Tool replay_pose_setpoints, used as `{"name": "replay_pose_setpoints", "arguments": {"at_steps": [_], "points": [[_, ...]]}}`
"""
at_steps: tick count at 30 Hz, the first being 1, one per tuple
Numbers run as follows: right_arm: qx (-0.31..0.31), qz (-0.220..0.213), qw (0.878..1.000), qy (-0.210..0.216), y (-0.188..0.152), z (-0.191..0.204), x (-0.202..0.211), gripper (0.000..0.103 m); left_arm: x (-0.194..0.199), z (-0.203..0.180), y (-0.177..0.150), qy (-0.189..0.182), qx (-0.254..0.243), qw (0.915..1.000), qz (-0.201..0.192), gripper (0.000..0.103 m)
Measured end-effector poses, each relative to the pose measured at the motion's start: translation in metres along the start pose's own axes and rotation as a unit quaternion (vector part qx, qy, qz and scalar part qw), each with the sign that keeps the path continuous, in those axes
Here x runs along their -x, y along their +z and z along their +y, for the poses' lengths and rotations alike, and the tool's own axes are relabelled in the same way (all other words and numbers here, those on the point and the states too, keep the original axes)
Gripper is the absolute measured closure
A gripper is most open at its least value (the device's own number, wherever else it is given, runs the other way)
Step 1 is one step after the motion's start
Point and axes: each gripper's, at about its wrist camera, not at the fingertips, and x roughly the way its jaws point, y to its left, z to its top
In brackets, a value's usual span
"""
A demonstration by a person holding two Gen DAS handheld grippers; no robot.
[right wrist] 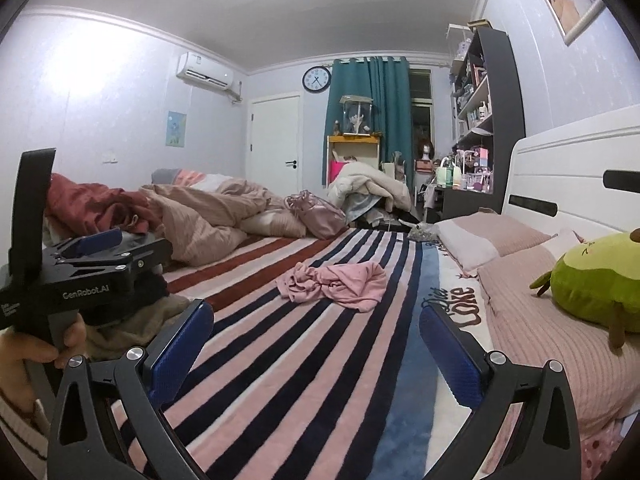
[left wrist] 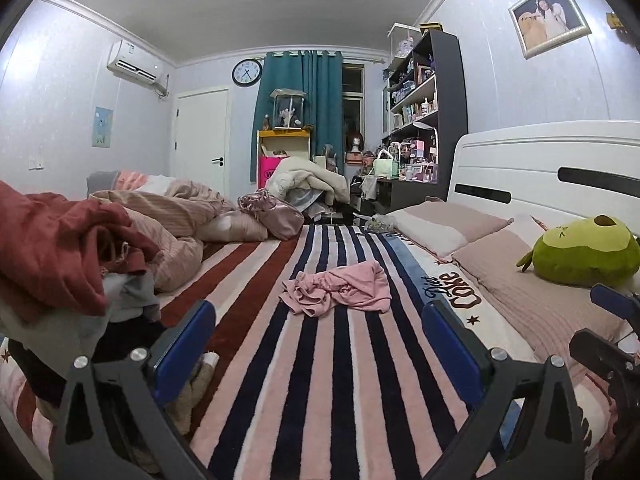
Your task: Fold small clothes
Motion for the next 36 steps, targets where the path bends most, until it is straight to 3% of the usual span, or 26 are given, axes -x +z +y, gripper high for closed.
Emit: {"name": "replay_pose_setpoints", "arguments": {"at_steps": [36], "points": [[-0.017, -0.001, 1.0, -0.013, 0.0021, -0.0098, 0.0036, 0.0, -0.0018, -0.002, -0.0049, -0.001, -0.012, 0.9999, 0.007, 0.001]]}}
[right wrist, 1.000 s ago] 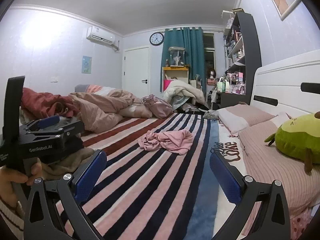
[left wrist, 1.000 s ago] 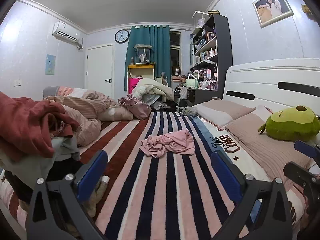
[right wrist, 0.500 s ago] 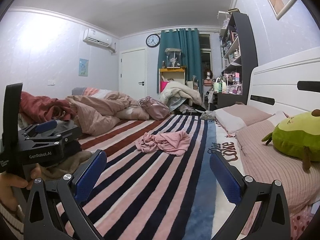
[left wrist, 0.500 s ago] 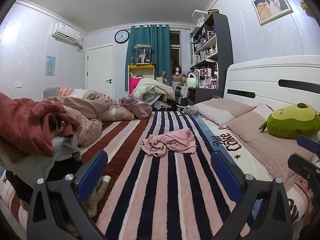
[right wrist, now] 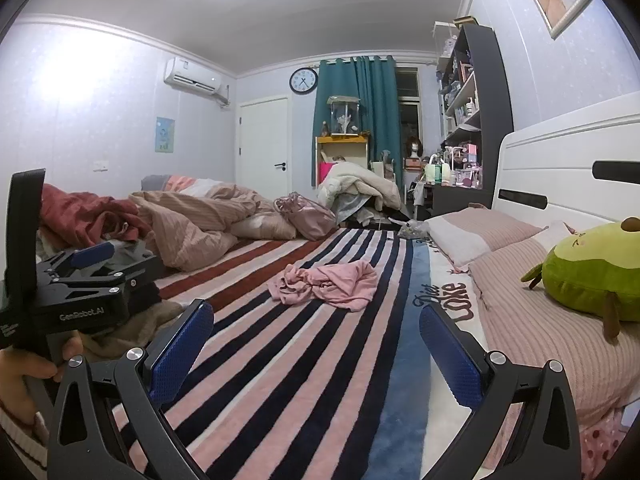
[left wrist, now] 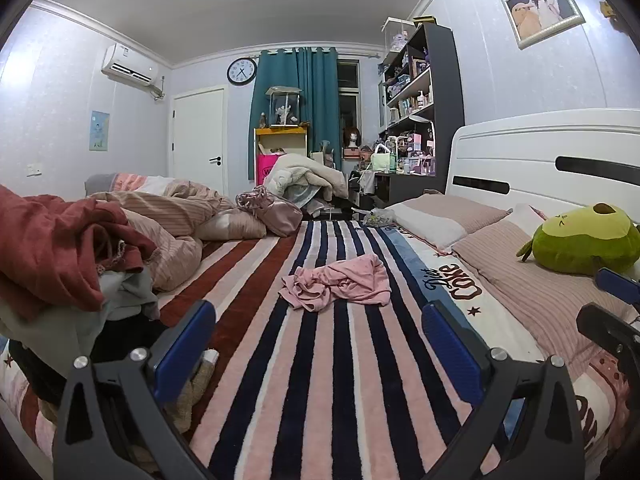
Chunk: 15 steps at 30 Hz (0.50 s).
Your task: Fold small clothes
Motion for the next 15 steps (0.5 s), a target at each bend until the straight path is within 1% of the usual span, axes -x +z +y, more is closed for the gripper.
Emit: {"name": "replay_pose_setpoints", "arguments": {"at_steps": [11, 15], "points": [[-0.001, 0.0, 1.0, -0.004, 0.0001, -0.0013, 0.0011, 0.0, -0.0004, 0.0012, -0.0004, -0.002, -0.002, 1.0, 0.001, 0.001], [-0.001, 0.001, 1.0, -0.004, 0.0002, -0.0024, 0.0012, 0.0, 0.0, 0.0017, -0.0001, -0.011, 0.0, 0.9999, 0.003, 0.001]]}}
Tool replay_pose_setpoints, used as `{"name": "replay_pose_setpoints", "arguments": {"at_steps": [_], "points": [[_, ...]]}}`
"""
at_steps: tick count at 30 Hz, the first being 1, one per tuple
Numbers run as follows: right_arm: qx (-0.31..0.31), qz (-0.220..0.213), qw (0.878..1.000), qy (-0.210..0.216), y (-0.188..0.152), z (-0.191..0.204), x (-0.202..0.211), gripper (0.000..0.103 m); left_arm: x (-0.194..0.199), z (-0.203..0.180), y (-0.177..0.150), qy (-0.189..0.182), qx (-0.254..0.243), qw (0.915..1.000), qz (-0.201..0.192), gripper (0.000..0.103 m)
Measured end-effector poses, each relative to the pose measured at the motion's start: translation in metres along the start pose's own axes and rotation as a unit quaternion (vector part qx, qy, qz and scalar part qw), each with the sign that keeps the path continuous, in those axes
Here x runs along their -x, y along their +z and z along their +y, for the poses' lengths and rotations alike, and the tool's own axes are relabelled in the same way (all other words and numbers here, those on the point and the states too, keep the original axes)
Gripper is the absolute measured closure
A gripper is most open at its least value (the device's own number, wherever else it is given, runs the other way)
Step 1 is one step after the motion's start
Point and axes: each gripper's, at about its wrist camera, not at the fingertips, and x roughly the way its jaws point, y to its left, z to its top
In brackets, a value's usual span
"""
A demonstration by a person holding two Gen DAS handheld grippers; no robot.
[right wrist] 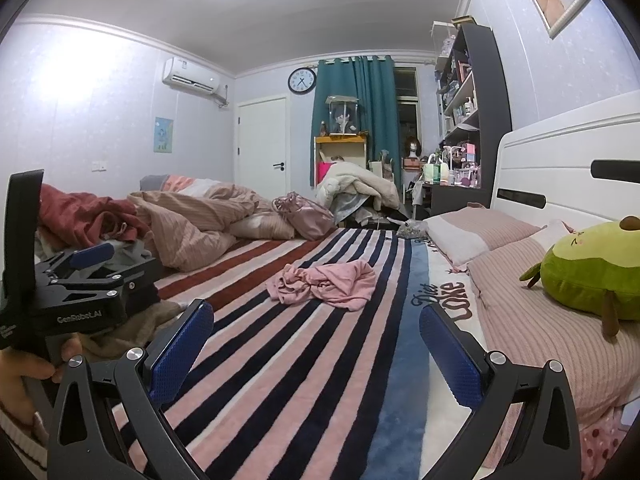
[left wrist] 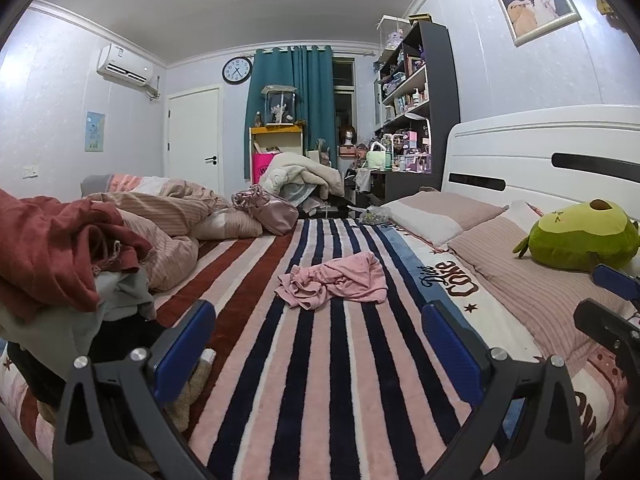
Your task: Fold small clothes
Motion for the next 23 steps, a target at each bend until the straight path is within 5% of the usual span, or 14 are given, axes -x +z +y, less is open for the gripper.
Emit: {"name": "replay_pose_setpoints", "arguments": {"at_steps": [23], "points": [[-0.003, 0.001, 1.0, 0.0, 0.0, -0.004, 0.001, 0.0, -0.003, 0.012, 0.0, -0.01, -0.004, 0.9999, 0.002, 0.001]]}}
